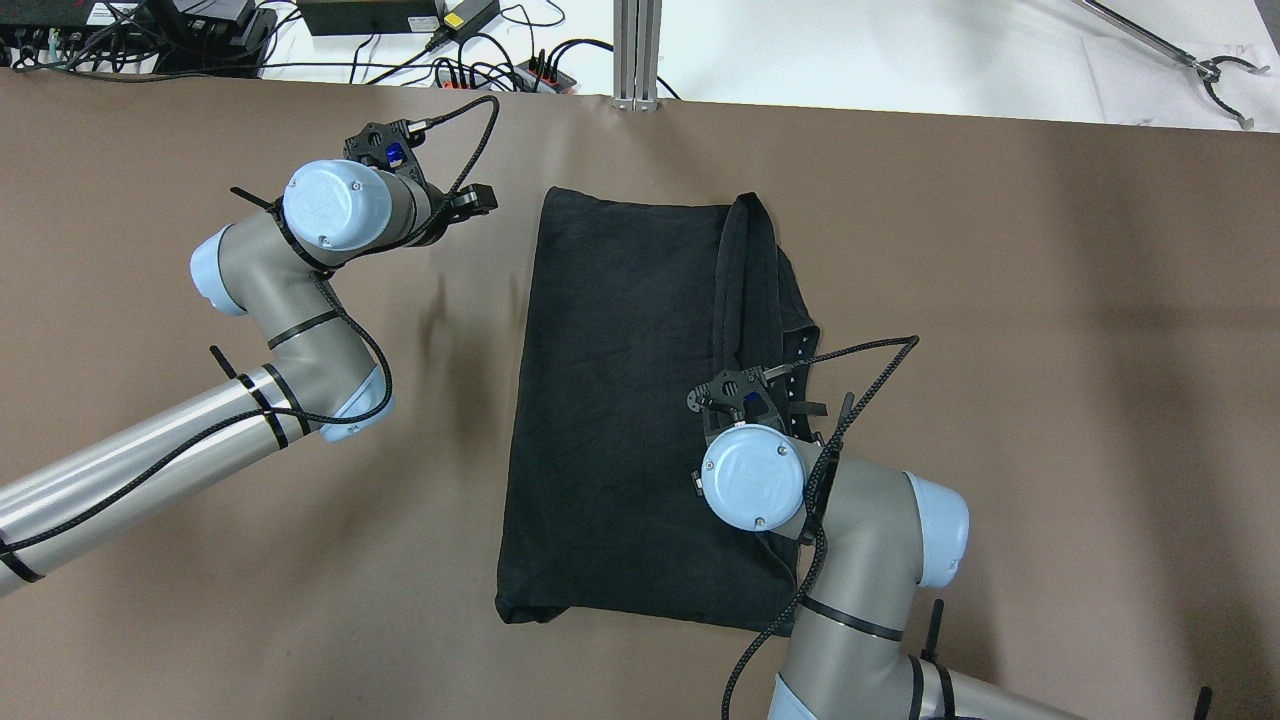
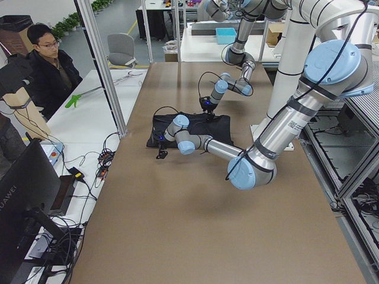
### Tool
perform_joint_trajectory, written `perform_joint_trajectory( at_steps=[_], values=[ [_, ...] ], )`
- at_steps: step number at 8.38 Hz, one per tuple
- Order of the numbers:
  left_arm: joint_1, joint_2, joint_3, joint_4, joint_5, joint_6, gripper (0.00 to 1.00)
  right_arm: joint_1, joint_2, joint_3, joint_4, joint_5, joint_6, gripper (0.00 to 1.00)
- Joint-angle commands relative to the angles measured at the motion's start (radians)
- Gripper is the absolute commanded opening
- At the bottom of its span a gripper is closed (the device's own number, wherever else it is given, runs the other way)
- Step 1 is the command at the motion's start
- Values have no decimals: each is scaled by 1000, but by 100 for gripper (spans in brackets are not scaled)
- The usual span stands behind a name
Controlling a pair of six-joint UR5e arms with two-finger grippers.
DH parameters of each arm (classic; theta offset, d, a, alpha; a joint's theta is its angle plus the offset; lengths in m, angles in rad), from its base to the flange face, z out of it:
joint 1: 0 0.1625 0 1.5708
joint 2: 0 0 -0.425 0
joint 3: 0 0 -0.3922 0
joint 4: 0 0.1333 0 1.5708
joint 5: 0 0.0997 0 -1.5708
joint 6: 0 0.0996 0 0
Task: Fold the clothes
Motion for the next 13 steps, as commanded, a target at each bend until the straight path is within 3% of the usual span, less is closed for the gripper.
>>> perform_joint_trajectory(
  at_steps=[1, 5, 8, 9, 11, 13],
  values=[
    [1, 10, -3, -1, 0, 0, 94, 1, -2, -6, 2, 4, -3, 95],
    [1, 12, -7, -3, -2, -2, 94, 8, -108, 36, 73, 28, -107, 95],
    [1, 10, -7, -3, -3, -2, 94, 108, -301, 207, 73, 48, -325, 95],
    [4, 10, -7, -3, -3, -2, 94, 109, -300, 223, 60, 64, -324, 95],
    [4, 10, -9, -3, -5, -2, 94, 113, -149, 182, -2, 71, -261, 95],
    [2, 14, -9, -3, -8, 5, 94, 113, 31, 11, -15, 71, -146, 95]
  ],
)
